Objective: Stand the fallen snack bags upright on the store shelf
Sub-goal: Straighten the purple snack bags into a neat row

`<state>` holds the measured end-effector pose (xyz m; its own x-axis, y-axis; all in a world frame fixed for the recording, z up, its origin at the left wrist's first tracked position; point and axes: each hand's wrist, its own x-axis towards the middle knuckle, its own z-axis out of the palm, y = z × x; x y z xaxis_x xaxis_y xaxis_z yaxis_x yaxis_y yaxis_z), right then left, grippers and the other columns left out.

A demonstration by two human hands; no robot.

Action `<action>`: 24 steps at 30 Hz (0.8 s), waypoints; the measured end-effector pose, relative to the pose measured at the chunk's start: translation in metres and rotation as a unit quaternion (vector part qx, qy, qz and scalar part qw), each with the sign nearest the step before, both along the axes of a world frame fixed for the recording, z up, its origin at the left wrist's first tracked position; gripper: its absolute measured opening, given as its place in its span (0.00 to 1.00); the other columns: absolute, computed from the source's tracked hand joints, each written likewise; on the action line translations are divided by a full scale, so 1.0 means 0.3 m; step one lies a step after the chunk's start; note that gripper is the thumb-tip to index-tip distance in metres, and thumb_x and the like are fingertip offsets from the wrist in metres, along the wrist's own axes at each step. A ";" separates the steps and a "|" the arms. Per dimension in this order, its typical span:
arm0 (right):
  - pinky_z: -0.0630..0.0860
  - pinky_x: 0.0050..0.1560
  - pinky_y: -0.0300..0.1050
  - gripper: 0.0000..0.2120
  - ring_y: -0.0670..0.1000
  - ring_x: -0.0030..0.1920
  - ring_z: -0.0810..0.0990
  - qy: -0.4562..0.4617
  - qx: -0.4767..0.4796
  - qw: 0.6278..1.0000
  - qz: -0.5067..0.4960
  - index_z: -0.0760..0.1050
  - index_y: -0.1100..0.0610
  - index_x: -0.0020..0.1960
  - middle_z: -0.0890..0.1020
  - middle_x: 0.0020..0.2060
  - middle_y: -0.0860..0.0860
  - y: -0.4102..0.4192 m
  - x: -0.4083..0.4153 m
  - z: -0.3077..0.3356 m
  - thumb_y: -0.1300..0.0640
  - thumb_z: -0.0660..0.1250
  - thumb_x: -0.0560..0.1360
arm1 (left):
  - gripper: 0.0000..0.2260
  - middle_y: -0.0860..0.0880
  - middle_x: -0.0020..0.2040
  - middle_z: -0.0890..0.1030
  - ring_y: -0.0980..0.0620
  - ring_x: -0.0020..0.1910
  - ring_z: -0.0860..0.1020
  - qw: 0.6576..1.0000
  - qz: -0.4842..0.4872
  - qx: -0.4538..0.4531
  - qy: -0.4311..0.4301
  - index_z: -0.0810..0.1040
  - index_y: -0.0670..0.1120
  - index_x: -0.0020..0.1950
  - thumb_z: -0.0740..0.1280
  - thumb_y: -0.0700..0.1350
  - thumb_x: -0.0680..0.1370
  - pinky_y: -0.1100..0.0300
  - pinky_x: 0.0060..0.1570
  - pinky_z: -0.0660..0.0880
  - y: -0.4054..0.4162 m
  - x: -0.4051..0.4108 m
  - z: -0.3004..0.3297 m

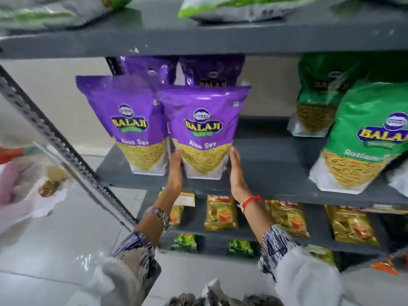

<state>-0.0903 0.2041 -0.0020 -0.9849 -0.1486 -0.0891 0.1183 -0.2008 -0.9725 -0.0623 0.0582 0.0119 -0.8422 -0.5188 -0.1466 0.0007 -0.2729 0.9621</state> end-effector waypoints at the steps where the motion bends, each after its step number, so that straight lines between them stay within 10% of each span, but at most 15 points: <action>1: 0.64 0.72 0.48 0.18 0.50 0.71 0.67 0.001 0.000 1.000 -0.001 0.65 0.46 0.64 0.71 0.68 0.50 -0.015 -0.006 0.009 0.40 0.55 0.77 | 0.20 0.42 0.69 0.70 0.49 0.66 0.69 1.000 -0.010 0.017 -0.009 0.64 0.39 0.70 0.52 0.48 0.82 0.54 0.70 0.63 -0.006 -0.007 0.012; 9: 0.70 0.57 0.36 0.17 0.47 0.64 0.72 -0.016 0.002 1.000 -0.013 0.66 0.48 0.66 0.72 0.66 0.51 -0.055 -0.023 -0.027 0.44 0.50 0.81 | 0.18 0.47 0.57 0.72 0.57 0.48 0.75 0.997 -0.058 0.042 0.001 0.65 0.38 0.69 0.51 0.46 0.82 0.71 0.47 0.75 -0.032 -0.019 -0.008; 14: 0.73 0.41 0.23 0.14 0.36 0.52 0.74 -0.004 -0.016 0.999 -0.027 0.66 0.49 0.62 0.76 0.54 0.45 -0.069 0.005 -0.040 0.48 0.47 0.82 | 0.14 0.53 0.57 0.74 0.61 0.50 0.74 0.994 -0.097 0.031 0.029 0.66 0.46 0.65 0.48 0.46 0.82 0.66 0.55 0.73 -0.049 -0.001 -0.026; 20: 0.74 0.45 0.28 0.19 0.39 0.55 0.75 -0.002 0.004 1.000 -0.026 0.63 0.51 0.68 0.75 0.57 0.48 -0.064 0.002 -0.034 0.45 0.47 0.81 | 0.11 0.52 0.58 0.74 0.55 0.57 0.73 0.993 -0.115 0.002 0.023 0.65 0.50 0.61 0.48 0.48 0.82 0.60 0.63 0.69 -0.050 0.009 -0.017; 24: 0.75 0.43 0.27 0.21 0.40 0.53 0.76 0.003 -0.008 0.996 -0.093 0.63 0.56 0.68 0.75 0.58 0.51 -0.075 0.027 -0.015 0.45 0.54 0.80 | 0.09 0.56 0.51 0.76 0.66 0.49 0.75 0.996 -0.083 -0.038 0.024 0.70 0.53 0.55 0.51 0.49 0.82 0.71 0.51 0.72 -0.050 0.041 -0.021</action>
